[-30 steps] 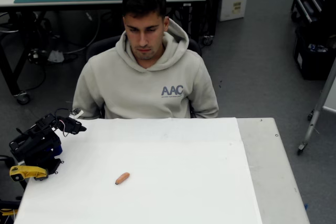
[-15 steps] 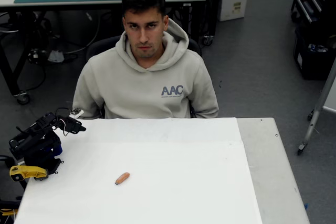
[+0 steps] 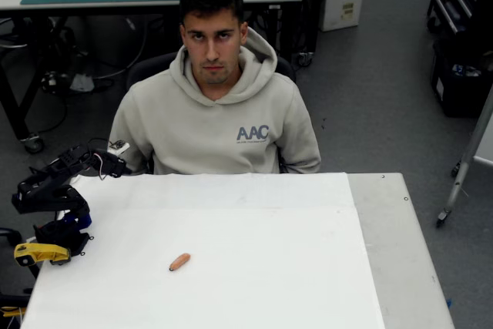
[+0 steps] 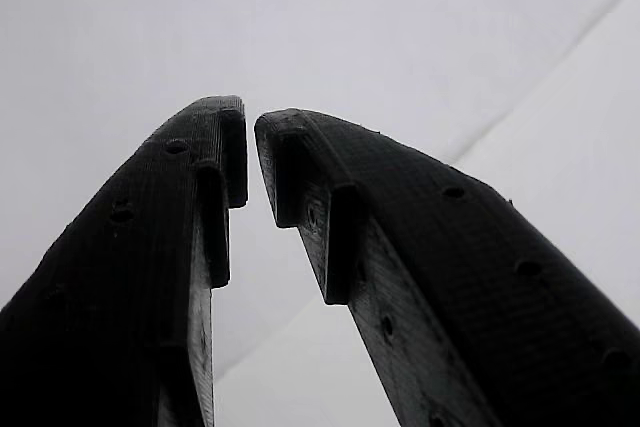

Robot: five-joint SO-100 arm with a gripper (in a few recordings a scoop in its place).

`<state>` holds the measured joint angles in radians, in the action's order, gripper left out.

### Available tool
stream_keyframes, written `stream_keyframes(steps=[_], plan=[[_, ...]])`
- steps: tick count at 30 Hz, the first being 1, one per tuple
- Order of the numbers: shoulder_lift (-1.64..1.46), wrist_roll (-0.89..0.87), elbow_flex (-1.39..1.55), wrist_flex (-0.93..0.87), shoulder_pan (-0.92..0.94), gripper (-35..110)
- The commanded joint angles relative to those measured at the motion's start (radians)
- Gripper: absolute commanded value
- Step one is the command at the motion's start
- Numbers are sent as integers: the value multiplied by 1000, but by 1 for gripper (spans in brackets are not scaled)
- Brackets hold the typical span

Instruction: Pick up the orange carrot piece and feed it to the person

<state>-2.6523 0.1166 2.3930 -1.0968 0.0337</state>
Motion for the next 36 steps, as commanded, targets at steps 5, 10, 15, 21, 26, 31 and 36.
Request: stream_keyframes(steps=[5,10,15,21,26,31,36], plan=[[273,11,-295,3,123,-3],[456,17,-443,3,192,-3],[612,130,-575,3,244,-3],[744,256,-673,3,339,-3],[819,348,-735,-8,431,-3],[870,420,-793,-9,529,-3],[904,477,-841,-11,620,-3]])
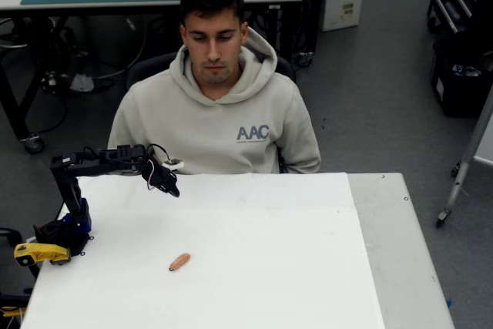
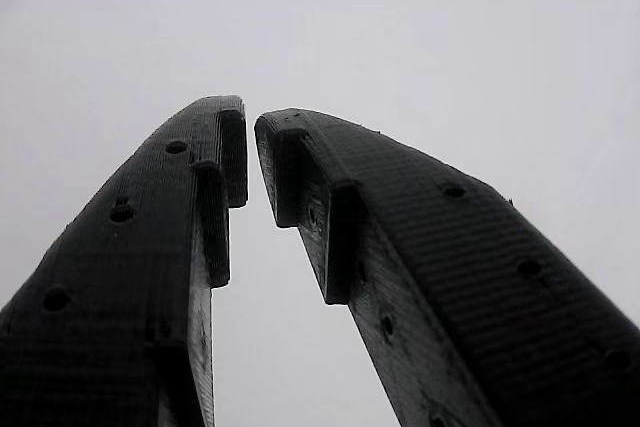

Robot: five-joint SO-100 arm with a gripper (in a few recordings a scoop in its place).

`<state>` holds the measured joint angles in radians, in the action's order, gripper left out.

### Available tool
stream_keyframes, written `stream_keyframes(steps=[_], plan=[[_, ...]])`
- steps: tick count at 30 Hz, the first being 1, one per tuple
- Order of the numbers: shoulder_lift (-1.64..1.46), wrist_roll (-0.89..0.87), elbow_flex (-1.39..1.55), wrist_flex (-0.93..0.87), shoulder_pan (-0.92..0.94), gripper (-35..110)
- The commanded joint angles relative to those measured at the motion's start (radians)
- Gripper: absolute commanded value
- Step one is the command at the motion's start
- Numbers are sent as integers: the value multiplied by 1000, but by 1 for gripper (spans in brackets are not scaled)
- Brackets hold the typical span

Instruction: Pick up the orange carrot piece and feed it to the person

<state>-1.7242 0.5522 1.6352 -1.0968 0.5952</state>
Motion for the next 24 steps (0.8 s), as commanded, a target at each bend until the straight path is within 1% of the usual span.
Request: stream_keyframes(steps=[1,24], plan=[[-20,52,-89,-11,74,-3],[37,270,-95,-11,422,-3]])
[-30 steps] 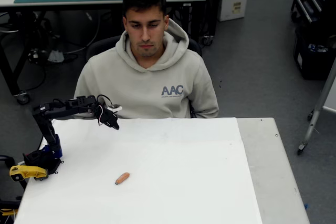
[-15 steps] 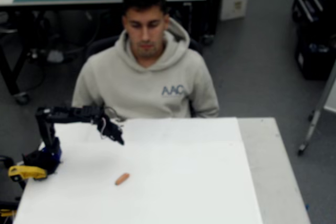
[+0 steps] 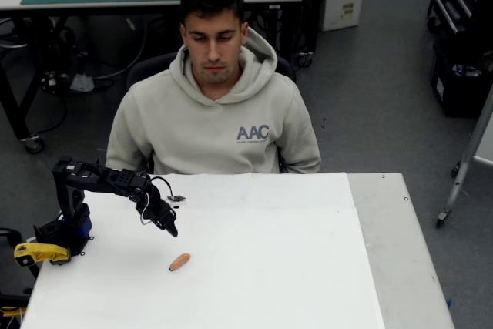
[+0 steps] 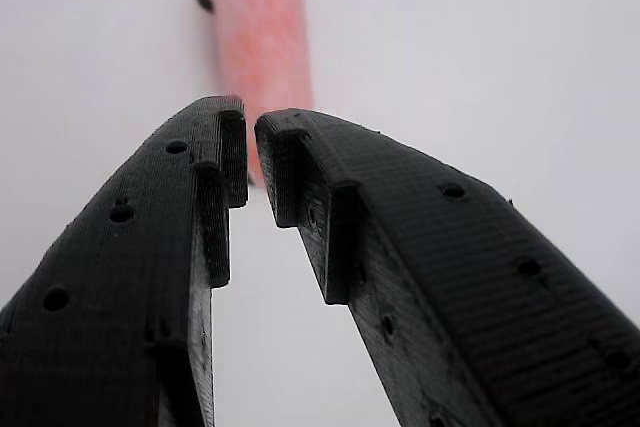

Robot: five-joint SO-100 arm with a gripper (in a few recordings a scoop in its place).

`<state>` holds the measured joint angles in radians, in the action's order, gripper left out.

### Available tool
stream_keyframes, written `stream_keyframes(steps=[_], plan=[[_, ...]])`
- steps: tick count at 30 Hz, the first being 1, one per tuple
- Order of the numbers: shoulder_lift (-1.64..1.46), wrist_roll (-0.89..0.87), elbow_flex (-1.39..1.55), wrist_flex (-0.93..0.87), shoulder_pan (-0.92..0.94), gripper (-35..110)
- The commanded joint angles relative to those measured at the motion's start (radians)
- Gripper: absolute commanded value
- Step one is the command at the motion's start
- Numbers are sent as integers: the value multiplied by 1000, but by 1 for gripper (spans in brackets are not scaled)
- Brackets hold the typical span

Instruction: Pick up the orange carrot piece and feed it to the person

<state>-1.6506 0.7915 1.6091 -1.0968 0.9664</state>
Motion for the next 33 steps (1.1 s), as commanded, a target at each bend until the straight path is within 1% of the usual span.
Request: stream_keyframes(steps=[1,9,19,33], plan=[[-35,37,-69,-11,57,-3],[-28,75,-49,-11,84,-3],[112,71,-52,2,74,-3],[124,69,-52,2,84,-3]])
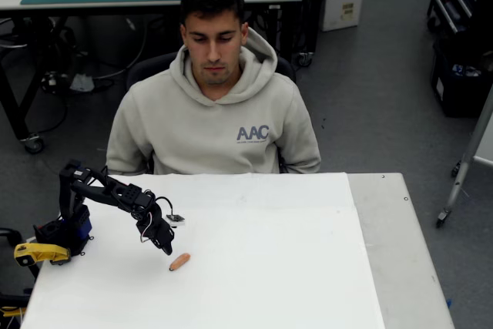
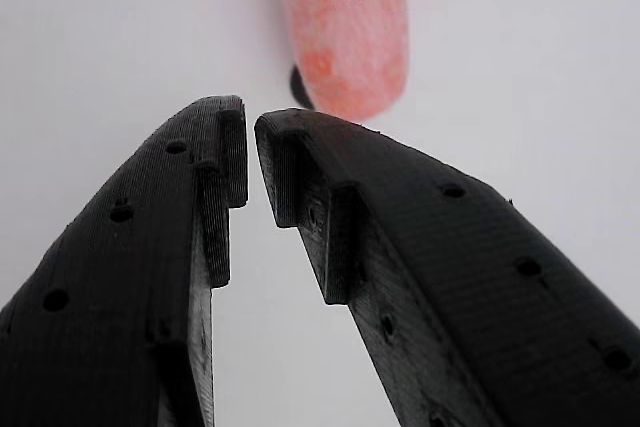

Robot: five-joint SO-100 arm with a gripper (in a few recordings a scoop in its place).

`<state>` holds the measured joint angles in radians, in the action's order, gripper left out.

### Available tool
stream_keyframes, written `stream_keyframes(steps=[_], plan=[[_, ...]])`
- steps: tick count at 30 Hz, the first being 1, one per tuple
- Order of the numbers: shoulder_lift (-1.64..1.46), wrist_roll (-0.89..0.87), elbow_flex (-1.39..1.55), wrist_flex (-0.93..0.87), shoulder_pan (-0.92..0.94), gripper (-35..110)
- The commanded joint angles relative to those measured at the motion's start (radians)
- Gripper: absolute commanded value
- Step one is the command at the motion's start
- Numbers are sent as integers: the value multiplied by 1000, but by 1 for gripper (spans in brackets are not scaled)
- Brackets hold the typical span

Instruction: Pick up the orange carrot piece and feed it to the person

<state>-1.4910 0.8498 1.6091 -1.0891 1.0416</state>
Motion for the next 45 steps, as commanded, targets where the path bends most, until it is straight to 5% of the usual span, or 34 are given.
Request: stream_keyframes(steps=[1,16,29,45], plan=[[-35,11,-52,-6,9,-3],[-35,25,-66,-5,-3,0],[-35,23,-67,-5,8,32],[63,23,-71,-3,-5,30]])
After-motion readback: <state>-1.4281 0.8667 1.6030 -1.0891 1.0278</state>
